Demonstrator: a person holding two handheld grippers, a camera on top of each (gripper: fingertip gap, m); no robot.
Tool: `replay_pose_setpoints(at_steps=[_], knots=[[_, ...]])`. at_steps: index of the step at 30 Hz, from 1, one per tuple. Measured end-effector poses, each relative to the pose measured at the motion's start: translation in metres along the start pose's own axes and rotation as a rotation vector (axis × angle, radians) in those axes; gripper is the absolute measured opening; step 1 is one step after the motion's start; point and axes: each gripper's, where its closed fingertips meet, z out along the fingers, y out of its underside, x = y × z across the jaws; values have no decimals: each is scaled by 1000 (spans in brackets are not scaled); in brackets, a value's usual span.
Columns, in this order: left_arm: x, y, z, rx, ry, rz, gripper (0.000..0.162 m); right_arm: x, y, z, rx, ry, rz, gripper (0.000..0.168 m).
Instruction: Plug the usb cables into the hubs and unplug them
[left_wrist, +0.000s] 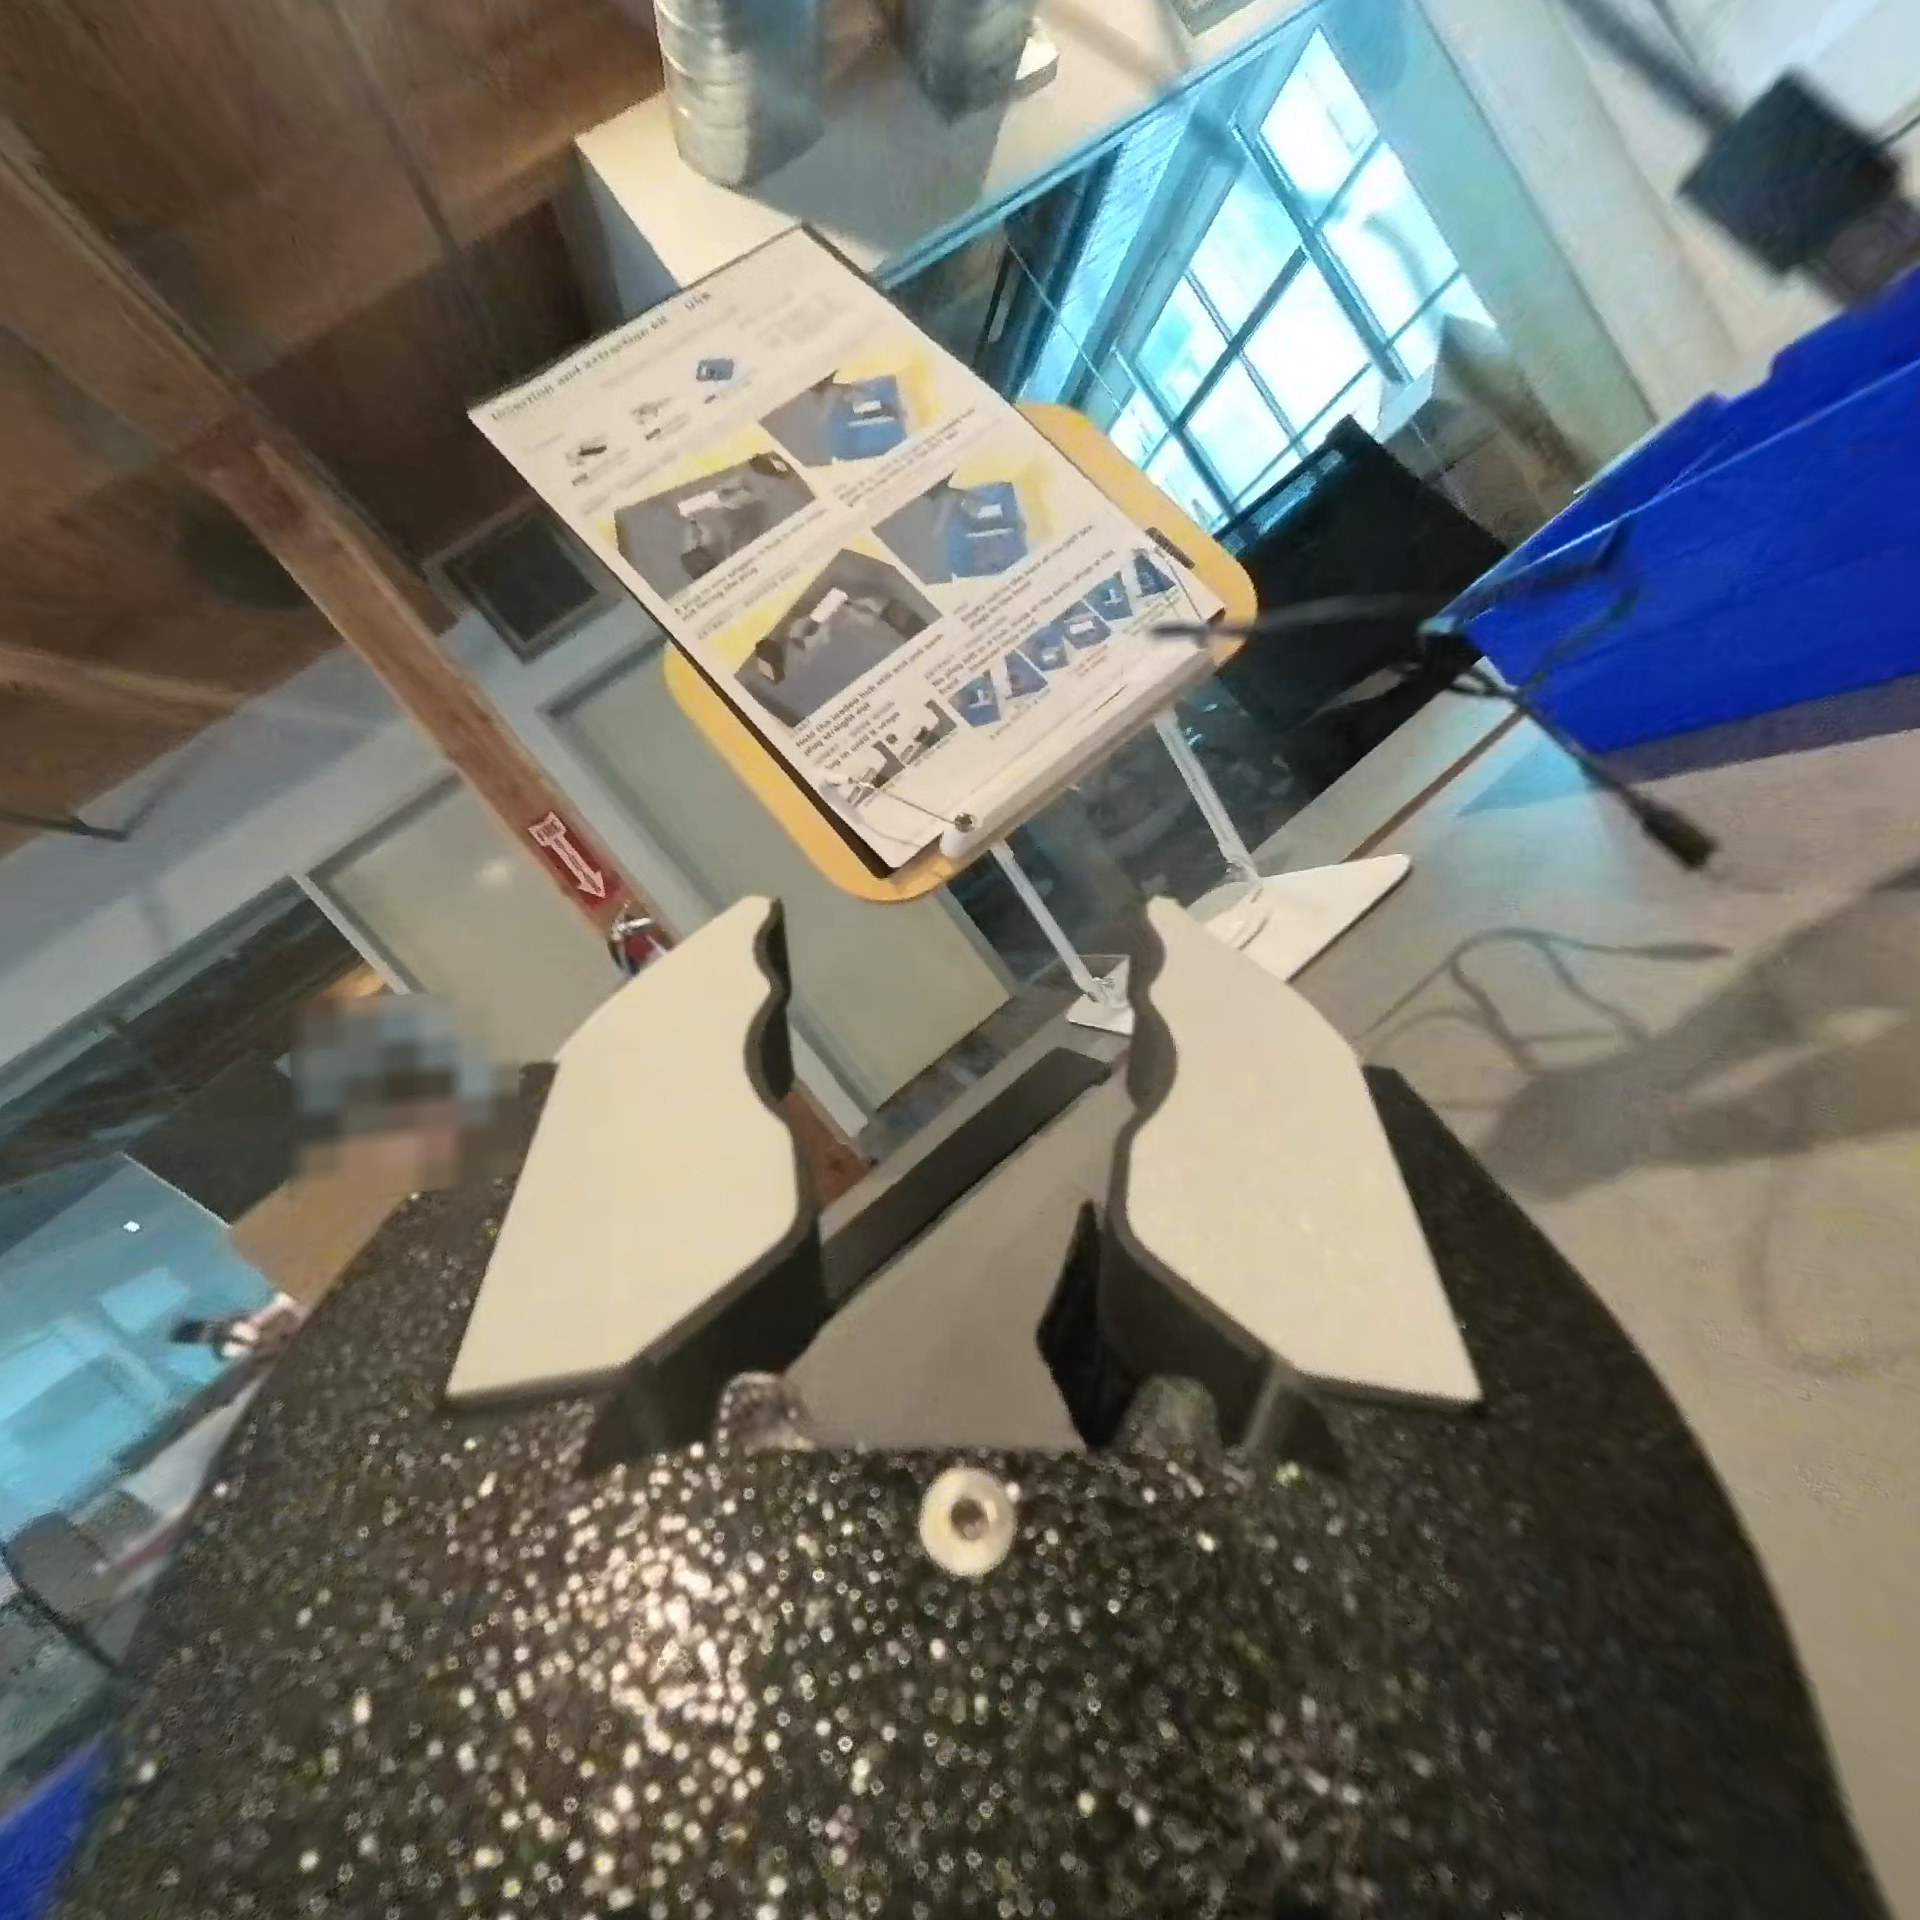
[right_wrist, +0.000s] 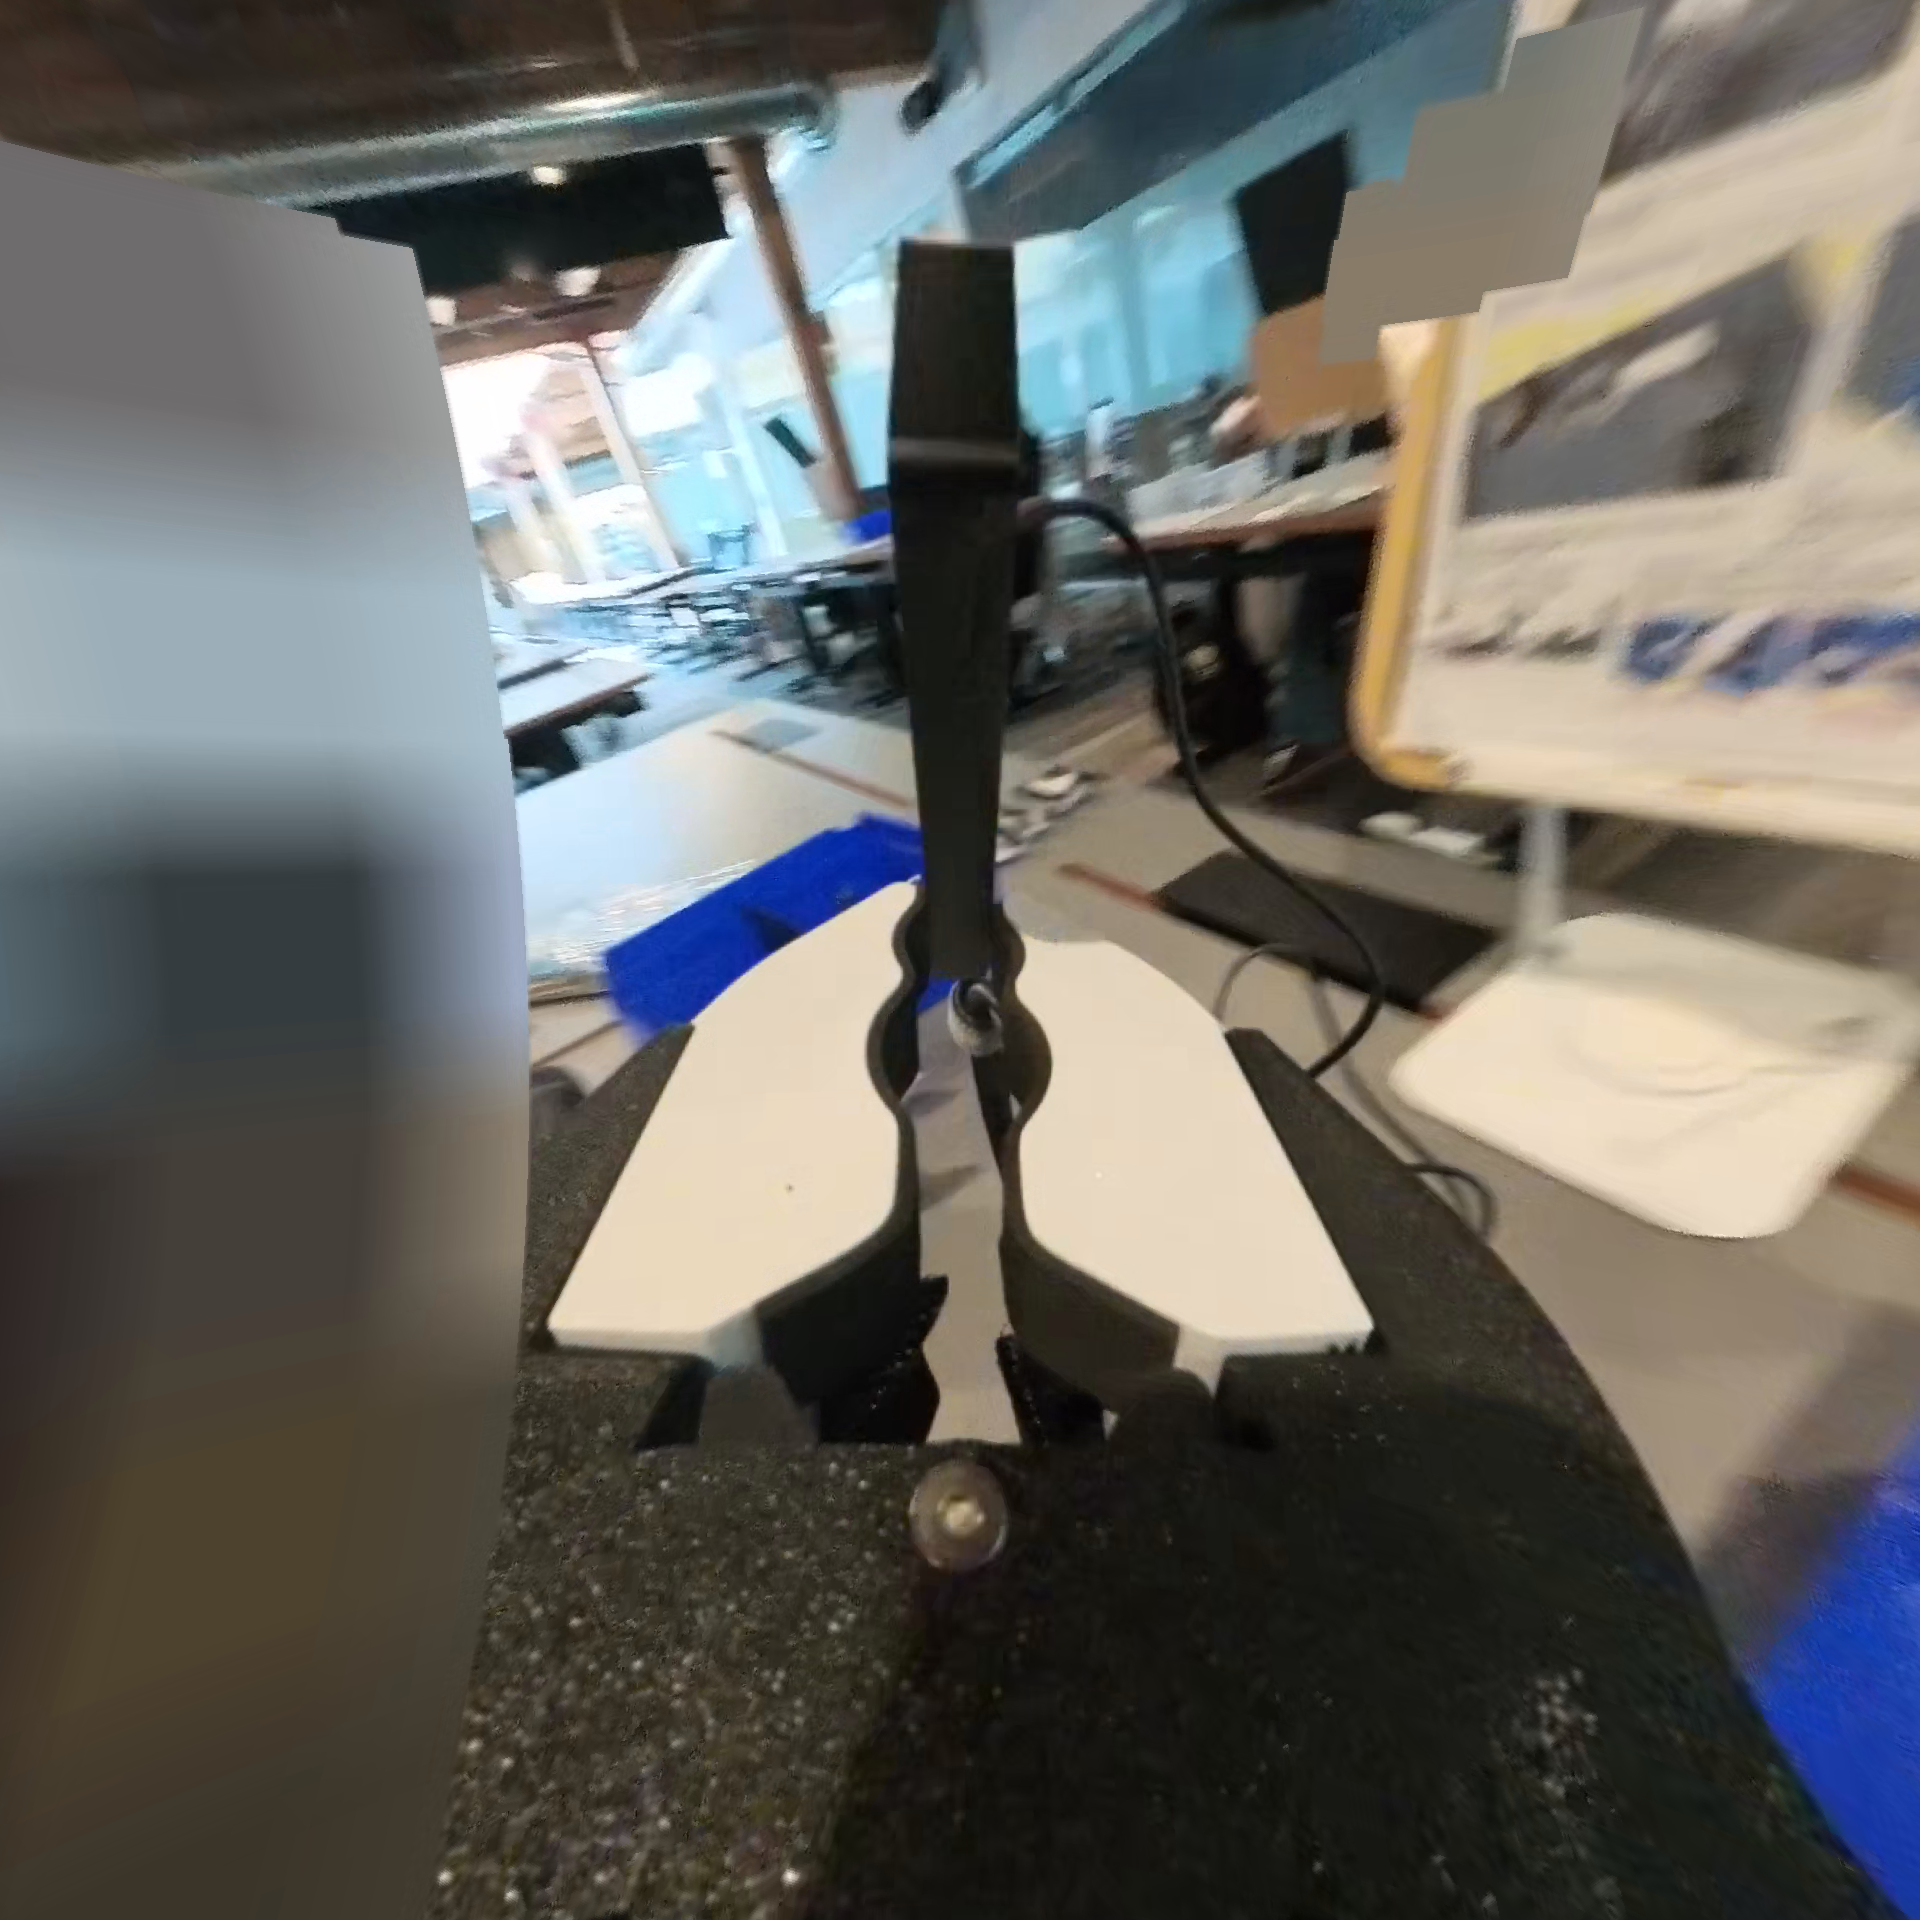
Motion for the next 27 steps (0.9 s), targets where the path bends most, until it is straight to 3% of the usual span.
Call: replay_pose_setpoints(at_steps=[7, 17, 21, 27], knots=[[7, 18, 3, -37, 18, -142, 58, 39, -68, -87, 116, 311, -216, 10], [29, 21, 5, -38, 82, -47, 52, 64, -147, -162, 340, 518, -339, 11], [31, 21, 5, -38, 88, -37, 52, 102, -129, -155, 259, 557, -275, 10], [32, 24, 5, -46, 92, -17, 49, 171, -27, -135, -21, 666, -164, 10]])
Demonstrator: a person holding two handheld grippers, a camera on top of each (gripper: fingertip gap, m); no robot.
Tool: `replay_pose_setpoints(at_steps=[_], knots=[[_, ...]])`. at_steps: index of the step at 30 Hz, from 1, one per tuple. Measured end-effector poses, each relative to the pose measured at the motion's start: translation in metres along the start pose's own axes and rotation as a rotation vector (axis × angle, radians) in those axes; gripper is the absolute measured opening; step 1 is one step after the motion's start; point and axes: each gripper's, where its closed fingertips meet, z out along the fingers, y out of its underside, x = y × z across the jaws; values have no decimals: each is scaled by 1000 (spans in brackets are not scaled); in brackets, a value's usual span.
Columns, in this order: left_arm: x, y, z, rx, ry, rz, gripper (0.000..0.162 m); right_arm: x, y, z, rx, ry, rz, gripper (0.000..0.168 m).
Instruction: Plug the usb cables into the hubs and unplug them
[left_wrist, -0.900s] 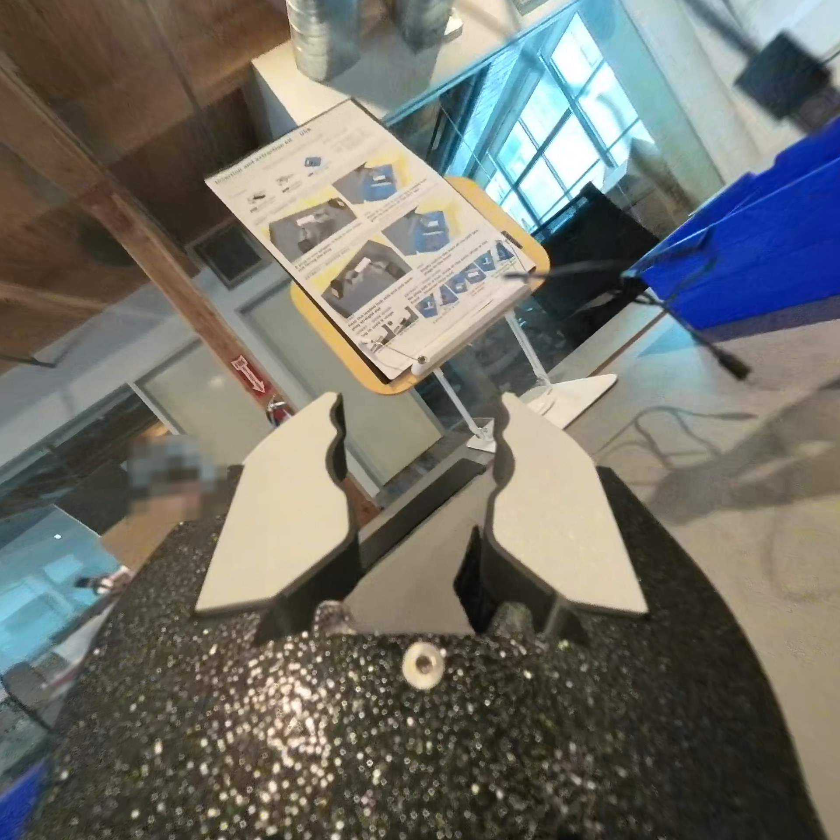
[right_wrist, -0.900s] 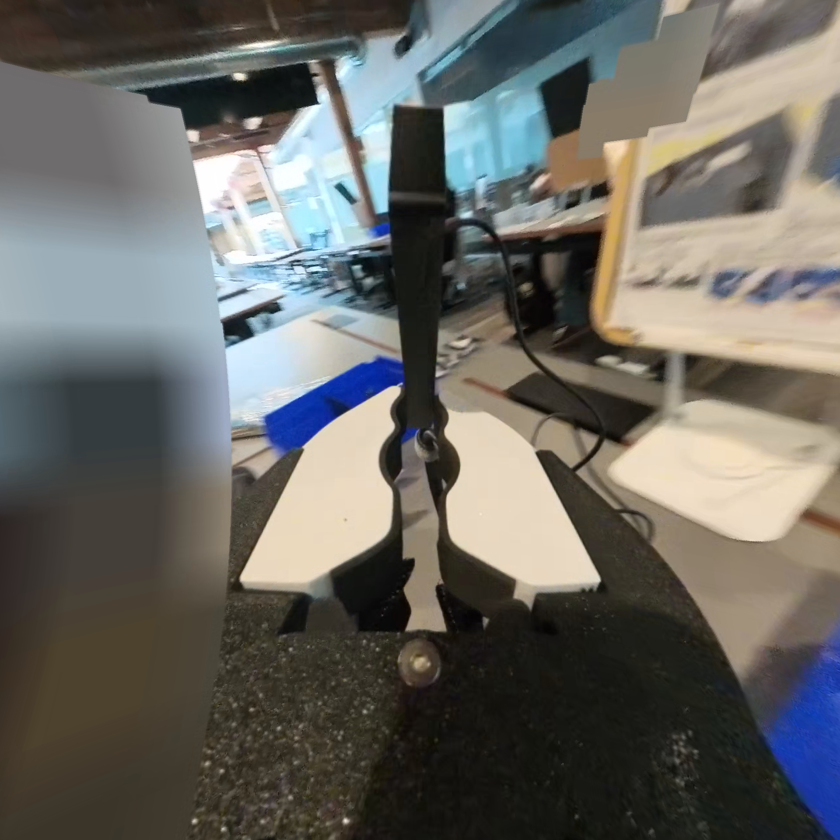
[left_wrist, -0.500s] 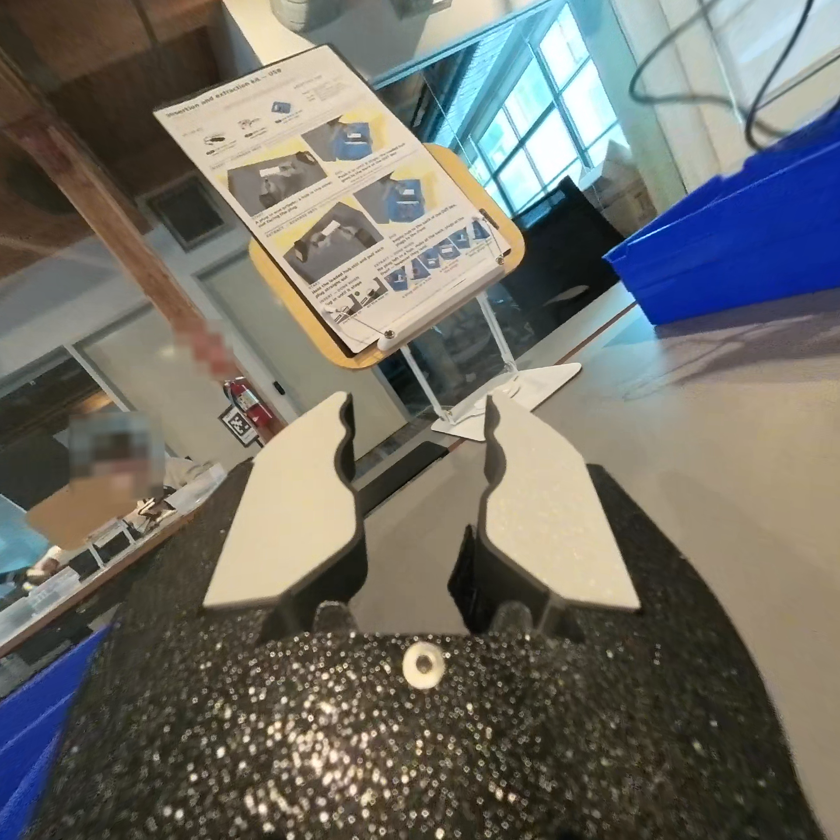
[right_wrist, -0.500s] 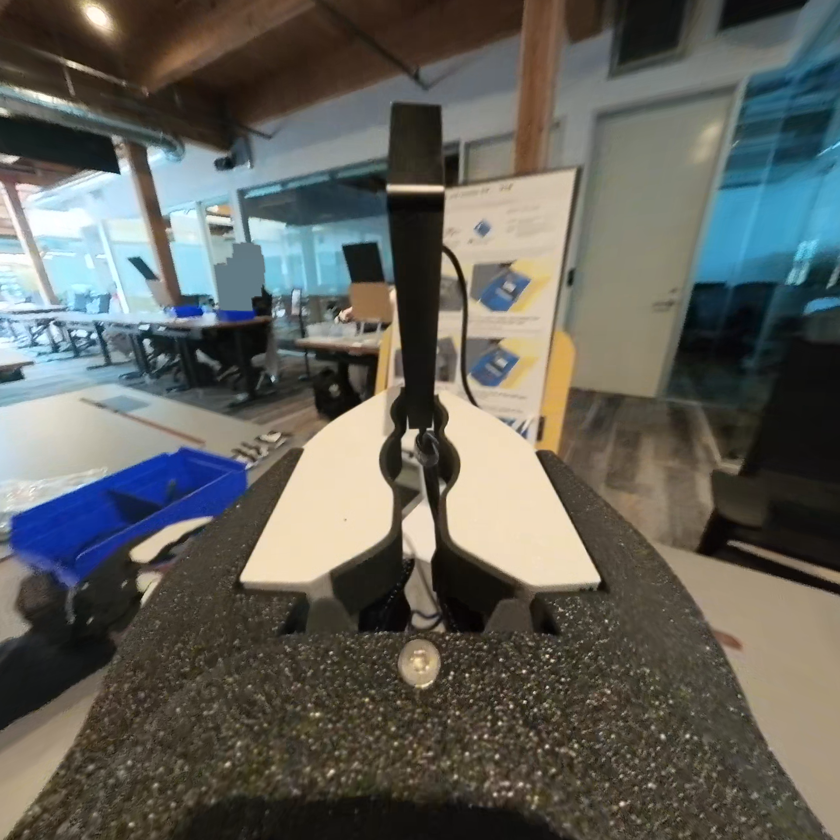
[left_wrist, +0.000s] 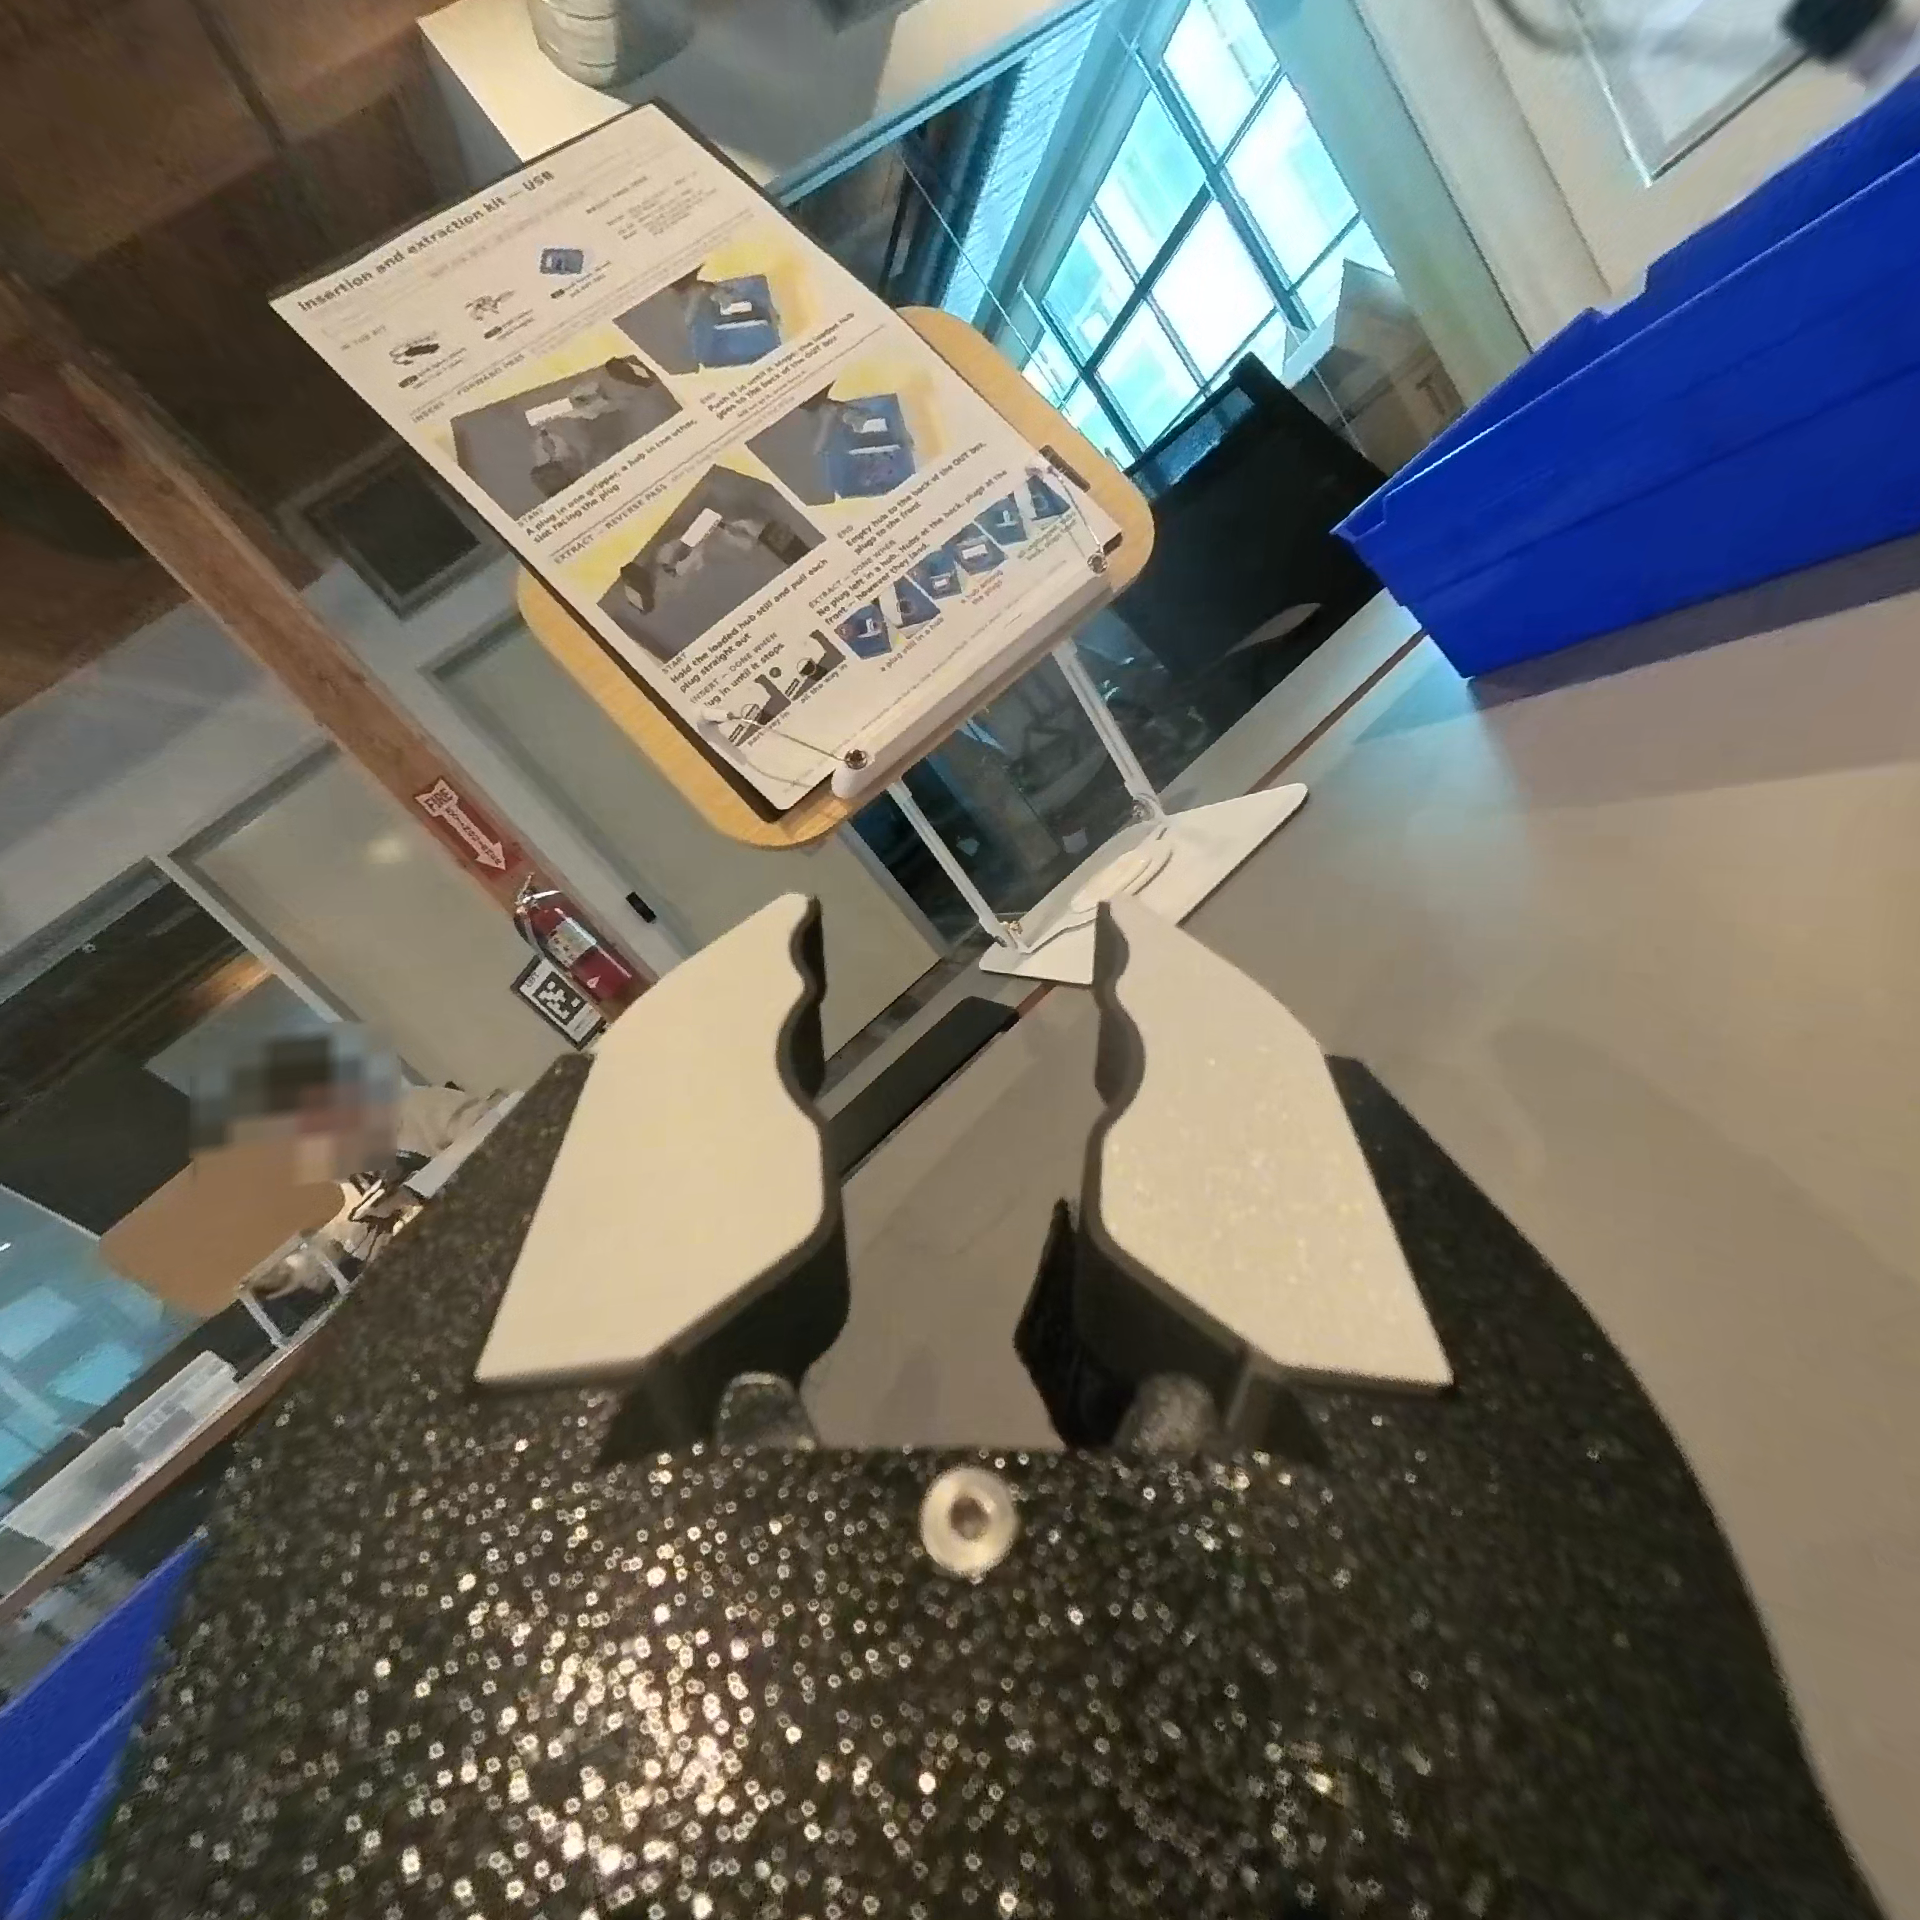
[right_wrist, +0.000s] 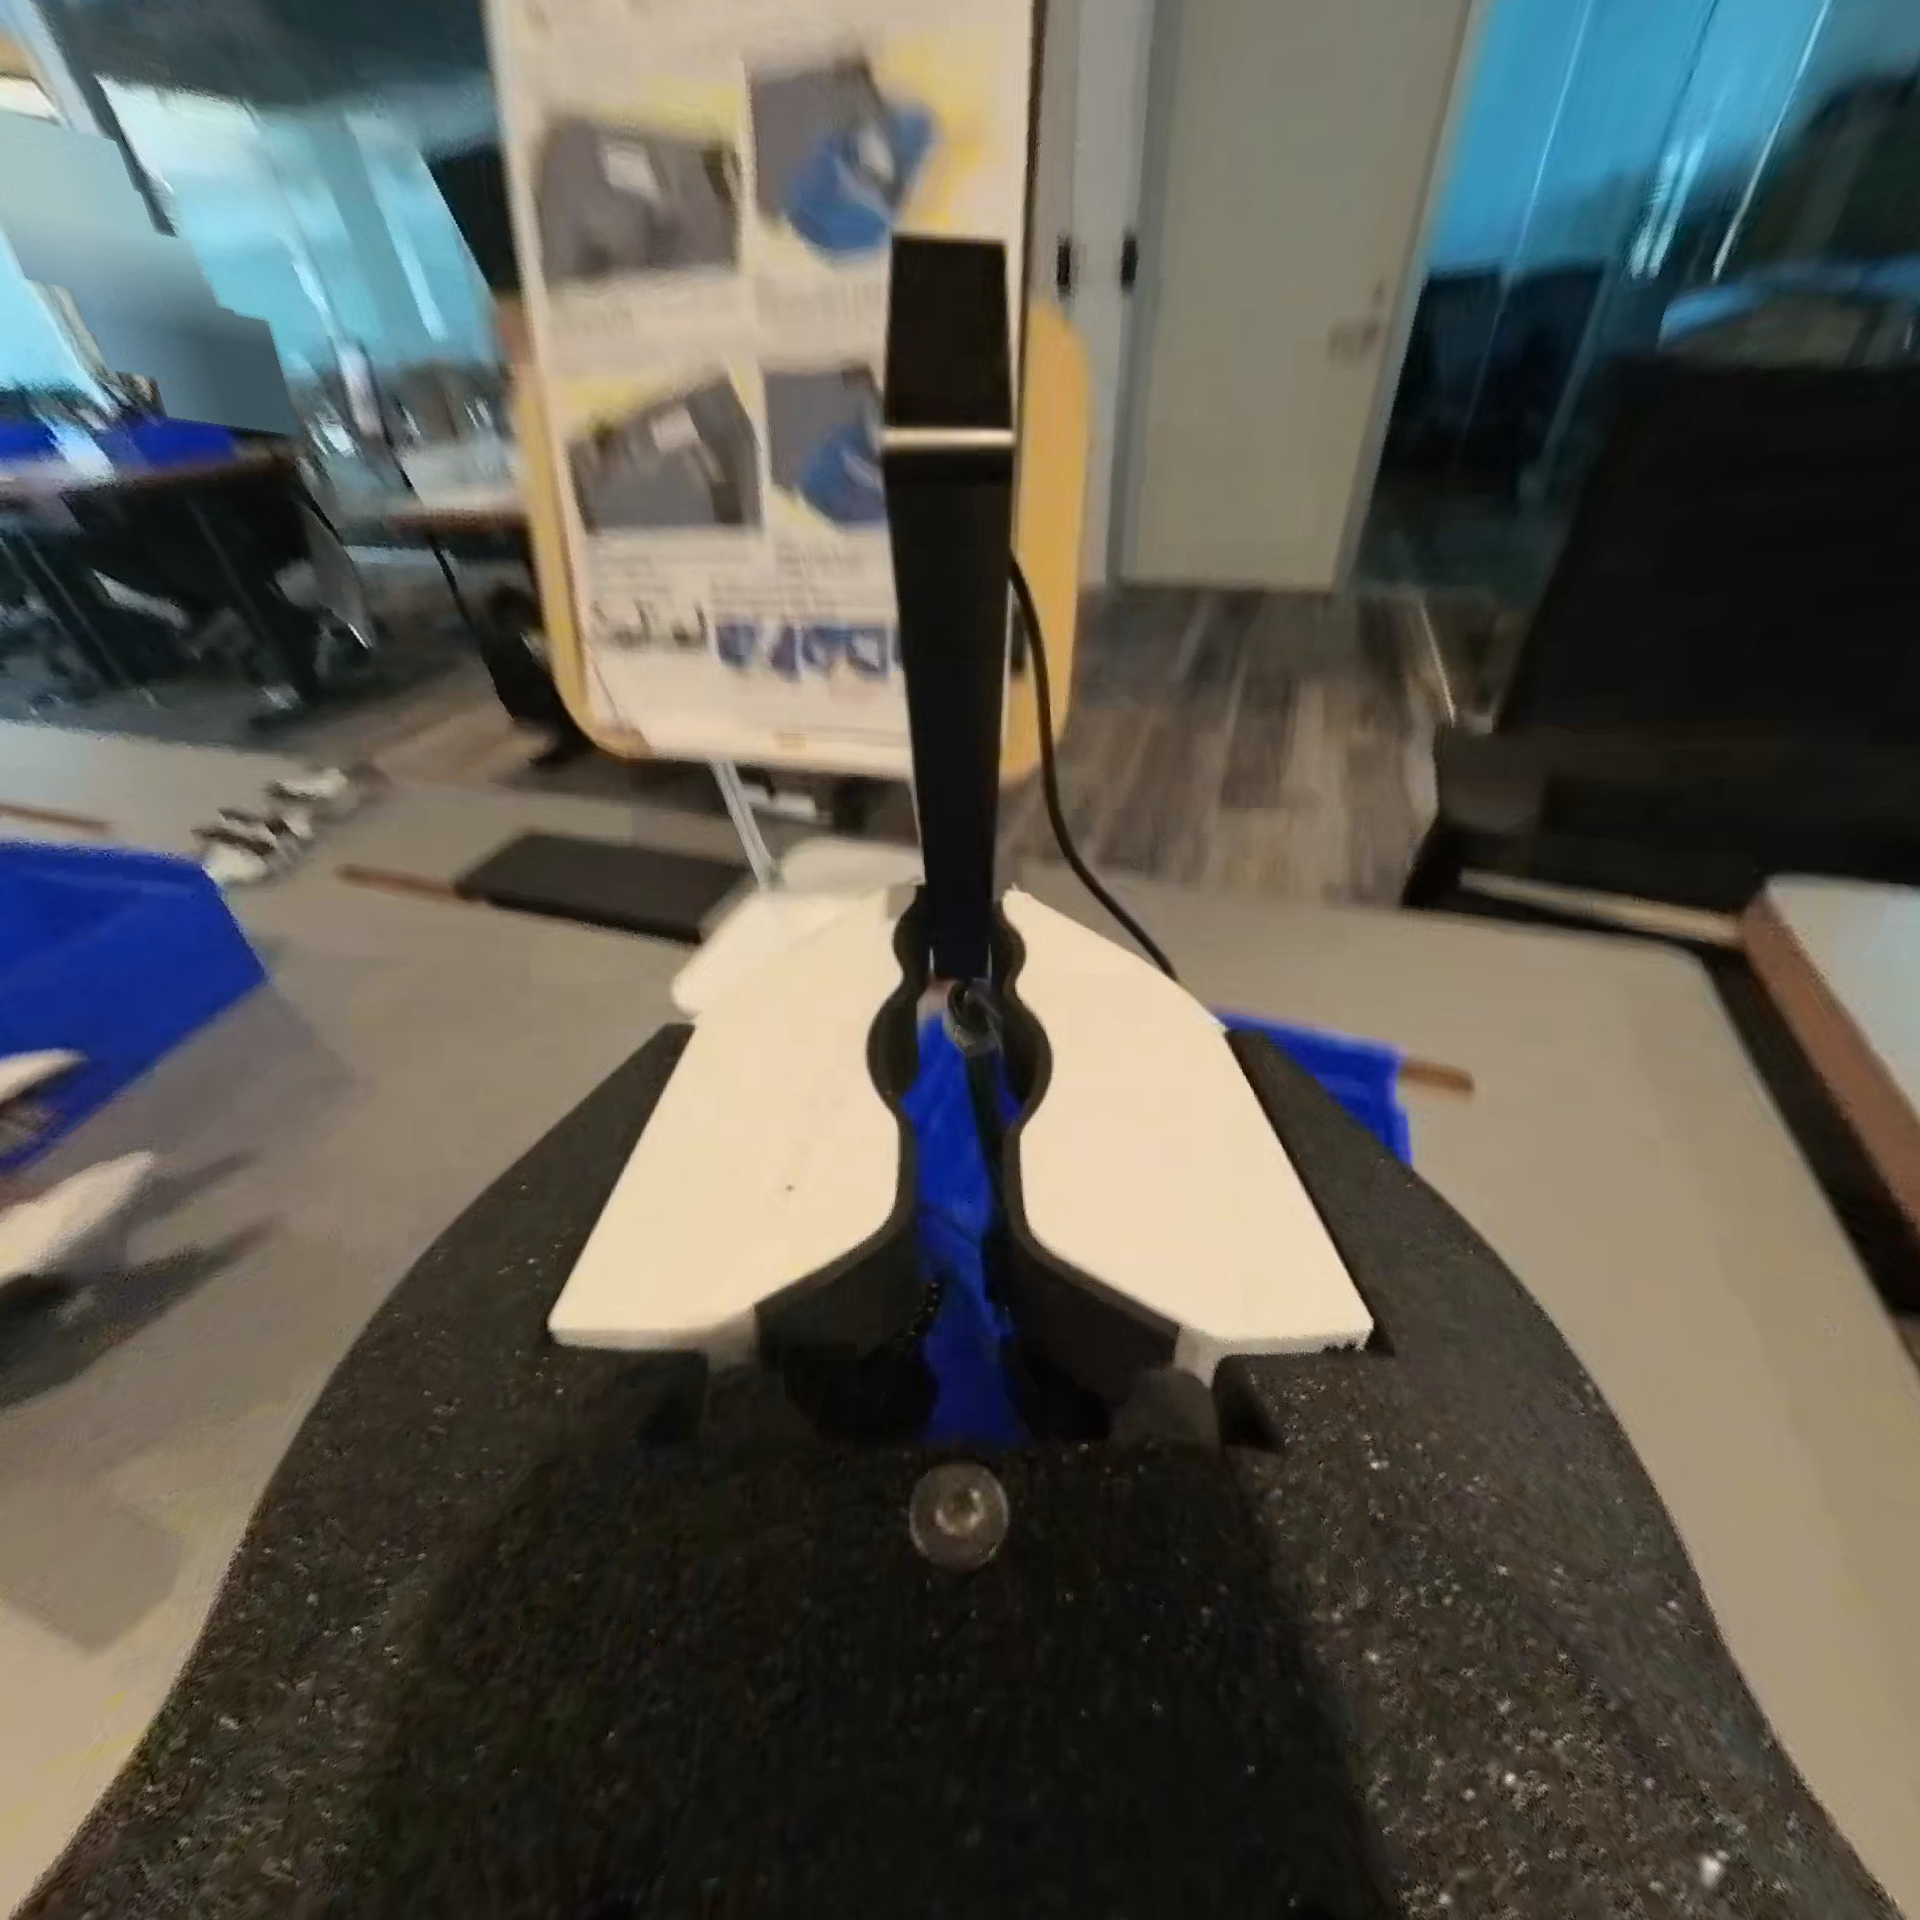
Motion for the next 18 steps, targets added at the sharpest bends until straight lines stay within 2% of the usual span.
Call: replay_pose_setpoints(at_steps=[4, 7, 13, 18], knots=[[2, 0, 0, -1, 6, 8, 48, 8, 77, 21, -252, 50, 16, 10], [4, 1, 1, -2, 17, 17, 46, 10, 121, 26, -440, 77, 0, 11], [11, 1, 2, -4, 38, 47, 43, 5, 172, 18, -795, 95, 10, 11], [16, 1, 2, -2, 55, 80, 42, -7, 201, 20, -933, 40, 25, 11]])
